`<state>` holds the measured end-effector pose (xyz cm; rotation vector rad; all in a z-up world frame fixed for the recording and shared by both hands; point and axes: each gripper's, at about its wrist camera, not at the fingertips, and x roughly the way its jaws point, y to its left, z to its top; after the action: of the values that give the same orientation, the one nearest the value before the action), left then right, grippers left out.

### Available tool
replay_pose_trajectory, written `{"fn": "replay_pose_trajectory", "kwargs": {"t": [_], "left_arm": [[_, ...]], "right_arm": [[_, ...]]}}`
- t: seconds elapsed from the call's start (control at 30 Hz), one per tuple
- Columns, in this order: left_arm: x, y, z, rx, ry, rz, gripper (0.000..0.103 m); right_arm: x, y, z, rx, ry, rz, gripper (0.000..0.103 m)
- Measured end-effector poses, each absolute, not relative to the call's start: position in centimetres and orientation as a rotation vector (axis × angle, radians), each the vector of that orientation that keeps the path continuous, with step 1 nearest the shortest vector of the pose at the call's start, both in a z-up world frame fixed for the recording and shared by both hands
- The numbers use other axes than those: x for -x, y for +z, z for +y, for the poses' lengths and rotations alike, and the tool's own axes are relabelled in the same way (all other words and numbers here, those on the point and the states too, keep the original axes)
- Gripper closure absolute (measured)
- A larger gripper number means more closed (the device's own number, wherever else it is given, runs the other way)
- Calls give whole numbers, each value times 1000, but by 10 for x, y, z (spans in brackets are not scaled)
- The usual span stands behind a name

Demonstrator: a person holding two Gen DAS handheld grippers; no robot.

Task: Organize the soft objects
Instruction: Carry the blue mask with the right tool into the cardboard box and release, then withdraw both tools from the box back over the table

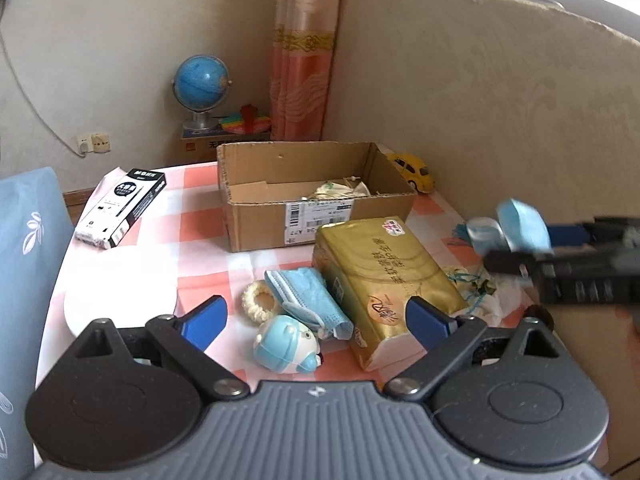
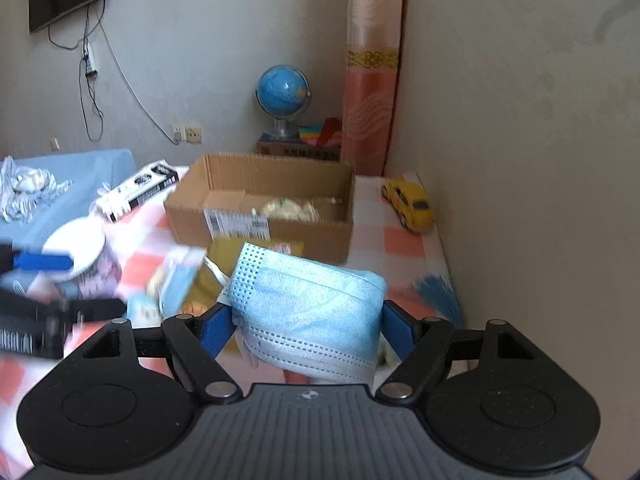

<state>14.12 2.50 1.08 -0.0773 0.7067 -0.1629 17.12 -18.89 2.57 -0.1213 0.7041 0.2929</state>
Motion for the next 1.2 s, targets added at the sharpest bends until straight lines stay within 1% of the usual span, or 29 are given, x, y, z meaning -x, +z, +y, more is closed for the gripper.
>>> {"fn": "replay_pose_trajectory", "kwargs": {"t": [0.23,0.5,0.6,0.73,0.87,0.93,1.0,1.03,1.2], "left_arm": [[-136,1,26,40,-111,669,7],[-128,-5,29,-57,-60,644,7],[-126,-7,33,-42,-59,653,7],[-127,-14,37,-22,-55,672,7],[-131,-19,41,-16,-44,689,7],[-133,-20,43,-9,-43,692,7],[-134,-21,44,-1,-45,694,7],[-134,-22,44,-1,-46,698,7],[-134,-24,44,-3,-47,705,7]], "right_arm": [[-223,33,-169,97,324,704,22],[-288,35,-125,196,371,720,22],[-321,32,-118,208,353,752,22],[-366,23,-117,148,330,835,22],[-391,15,-114,126,311,866,22],[-402,10,-111,129,296,873,16],[-410,6,-109,142,267,857,1],[-411,4,-108,154,263,850,0],[-404,2,-113,168,251,847,0]]}}
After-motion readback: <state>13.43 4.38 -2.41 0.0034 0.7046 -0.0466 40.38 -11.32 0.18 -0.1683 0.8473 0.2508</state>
